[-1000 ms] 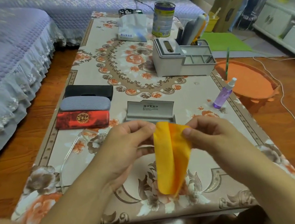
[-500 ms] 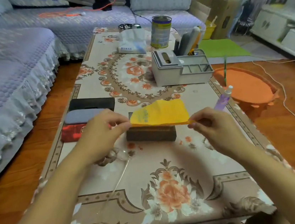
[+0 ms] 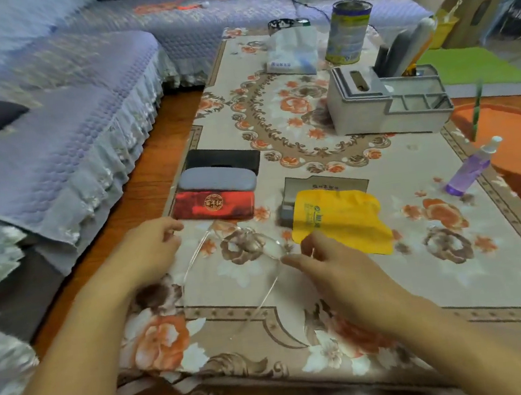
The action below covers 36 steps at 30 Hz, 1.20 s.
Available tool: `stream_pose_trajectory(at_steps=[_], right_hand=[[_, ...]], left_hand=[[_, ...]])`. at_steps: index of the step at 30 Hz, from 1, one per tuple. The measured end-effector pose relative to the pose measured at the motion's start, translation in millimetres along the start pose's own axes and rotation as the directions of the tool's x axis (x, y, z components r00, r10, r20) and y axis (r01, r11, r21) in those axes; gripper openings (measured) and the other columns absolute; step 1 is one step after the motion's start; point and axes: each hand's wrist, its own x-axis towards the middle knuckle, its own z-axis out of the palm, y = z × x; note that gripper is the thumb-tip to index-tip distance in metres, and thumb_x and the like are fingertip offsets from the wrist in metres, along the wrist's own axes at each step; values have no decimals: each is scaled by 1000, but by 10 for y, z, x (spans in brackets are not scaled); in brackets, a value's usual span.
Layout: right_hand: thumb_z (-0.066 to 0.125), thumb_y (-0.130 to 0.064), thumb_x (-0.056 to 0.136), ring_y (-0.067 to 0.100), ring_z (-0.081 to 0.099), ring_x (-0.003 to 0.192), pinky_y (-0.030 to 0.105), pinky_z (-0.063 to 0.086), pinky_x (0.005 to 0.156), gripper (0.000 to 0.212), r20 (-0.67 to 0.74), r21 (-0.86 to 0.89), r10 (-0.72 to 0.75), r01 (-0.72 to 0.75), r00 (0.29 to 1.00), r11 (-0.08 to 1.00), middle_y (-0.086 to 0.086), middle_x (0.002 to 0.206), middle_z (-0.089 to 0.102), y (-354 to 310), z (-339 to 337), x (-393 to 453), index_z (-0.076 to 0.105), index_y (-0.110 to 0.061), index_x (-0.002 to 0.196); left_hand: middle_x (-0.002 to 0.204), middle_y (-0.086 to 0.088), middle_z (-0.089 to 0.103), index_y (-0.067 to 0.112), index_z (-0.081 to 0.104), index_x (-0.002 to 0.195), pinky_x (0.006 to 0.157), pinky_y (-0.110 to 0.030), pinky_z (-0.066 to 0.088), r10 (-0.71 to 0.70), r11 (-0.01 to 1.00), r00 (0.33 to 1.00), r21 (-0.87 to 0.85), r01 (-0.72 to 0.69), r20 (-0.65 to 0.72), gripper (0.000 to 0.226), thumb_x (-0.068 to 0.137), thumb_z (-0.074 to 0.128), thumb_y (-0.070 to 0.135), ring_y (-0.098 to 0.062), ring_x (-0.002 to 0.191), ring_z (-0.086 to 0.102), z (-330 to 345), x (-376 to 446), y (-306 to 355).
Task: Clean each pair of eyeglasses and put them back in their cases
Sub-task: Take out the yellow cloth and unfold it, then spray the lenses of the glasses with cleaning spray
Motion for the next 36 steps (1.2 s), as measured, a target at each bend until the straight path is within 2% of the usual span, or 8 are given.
stream_pose_trajectory(at_steps=[4,7,10,15,18,21,28,36], right_hand=[[55,-48,96,21,62,87,41,54,76,23,-62,50,-63,66,996,997,-2,95,66,11,142,260,62,-27,101],[68,-17,93,24,58,77,35,47,60,12,-253,28,-105,116,962,993,5,89,60,133,125,305,74,-12,103],[69,-16,94,12,59,74,22,45,65,8,-378,354,137,6,915,935,-4,86,58,220,-89,263,77,-16,95],[67,-14,94,21,63,65,32,49,68,24,-137,738,489,-240,862,630,5,78,62,368,-391,-117,77,-28,77],[67,-13,94,17,59,61,35,45,70,21,-64,802,610,-322,790,502,12,75,63,381,-429,-391,78,-21,77],[67,-12,94,13,56,59,34,43,69,22,-32,834,698,-365,716,413,12,70,63,390,-413,-578,78,-17,76],[67,-20,95,12,58,59,52,52,77,21,21,829,764,-438,644,347,14,72,69,547,-421,-829,78,-20,78],[65,-24,97,18,63,62,44,55,70,10,92,762,715,-511,693,397,4,75,63,960,-614,-874,73,-22,102]], left_hand=[[98,15,73,38,64,112,77,-30,55,41,997,995,-66,-35,96,47,94,52,-4,-15,94,69,93,1,-83],[91,14,78,38,68,110,70,-33,56,61,983,986,-182,-31,157,55,90,55,-12,-12,85,73,64,-37,-117],[91,10,79,35,71,106,61,-28,54,55,944,987,-331,-3,150,45,89,65,-6,-12,76,72,97,-104,-81],[101,9,74,37,71,111,81,-30,60,186,923,959,-371,-97,211,40,83,83,12,-16,91,72,391,-366,221],[108,6,74,33,72,117,89,-35,60,372,806,867,-579,-125,331,37,86,79,13,-22,94,73,503,-564,502],[100,-4,76,30,76,109,84,-34,61,385,748,888,-649,-141,251,20,90,72,27,-22,89,73,653,-690,721],[80,-9,75,19,80,93,76,-33,59,355,675,921,-725,-133,162,17,91,71,4,-21,74,70,914,-690,1084],[78,-4,74,15,73,95,70,-20,55,364,705,928,-675,-219,79,15,93,68,1,-15,71,69,1049,-572,1359]])
